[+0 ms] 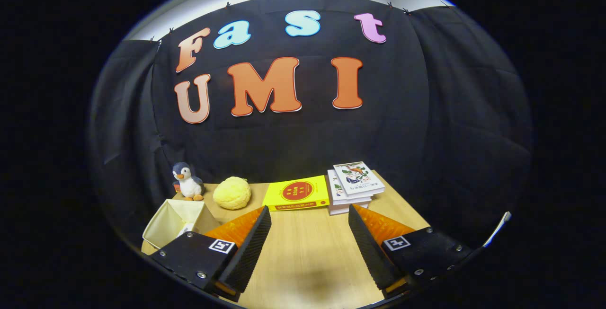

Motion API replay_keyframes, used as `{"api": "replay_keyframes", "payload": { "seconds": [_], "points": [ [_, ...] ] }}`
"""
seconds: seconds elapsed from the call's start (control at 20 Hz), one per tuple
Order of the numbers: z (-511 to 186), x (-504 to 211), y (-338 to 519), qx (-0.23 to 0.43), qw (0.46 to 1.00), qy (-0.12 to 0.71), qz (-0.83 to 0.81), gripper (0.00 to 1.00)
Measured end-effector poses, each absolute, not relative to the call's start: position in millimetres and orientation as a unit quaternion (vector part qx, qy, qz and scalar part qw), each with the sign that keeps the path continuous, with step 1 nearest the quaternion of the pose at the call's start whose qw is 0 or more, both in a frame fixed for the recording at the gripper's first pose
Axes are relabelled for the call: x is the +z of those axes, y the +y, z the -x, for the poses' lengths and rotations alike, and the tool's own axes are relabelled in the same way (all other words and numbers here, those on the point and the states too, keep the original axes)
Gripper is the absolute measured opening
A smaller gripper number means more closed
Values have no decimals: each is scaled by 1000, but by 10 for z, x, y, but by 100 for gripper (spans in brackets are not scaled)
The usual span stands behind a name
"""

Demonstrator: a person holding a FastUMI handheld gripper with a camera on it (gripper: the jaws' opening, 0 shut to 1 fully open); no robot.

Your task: Open the storage box then place both shoes into the box .Put the left shoe in first, then the right shoe, with the right side of both shoes facing outward in a uniform manner.

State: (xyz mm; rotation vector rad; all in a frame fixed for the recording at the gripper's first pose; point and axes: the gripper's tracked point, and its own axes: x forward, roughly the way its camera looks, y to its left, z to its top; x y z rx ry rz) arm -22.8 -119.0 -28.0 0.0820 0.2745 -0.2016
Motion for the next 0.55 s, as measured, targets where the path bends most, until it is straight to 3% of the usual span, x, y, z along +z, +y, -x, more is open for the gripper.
{"api": "replay_keyframes", "payload": {
  "seconds": [0.55],
  "points": [
    [432,-363,-1696,-100,986,124,-47,98]
  ]
}}
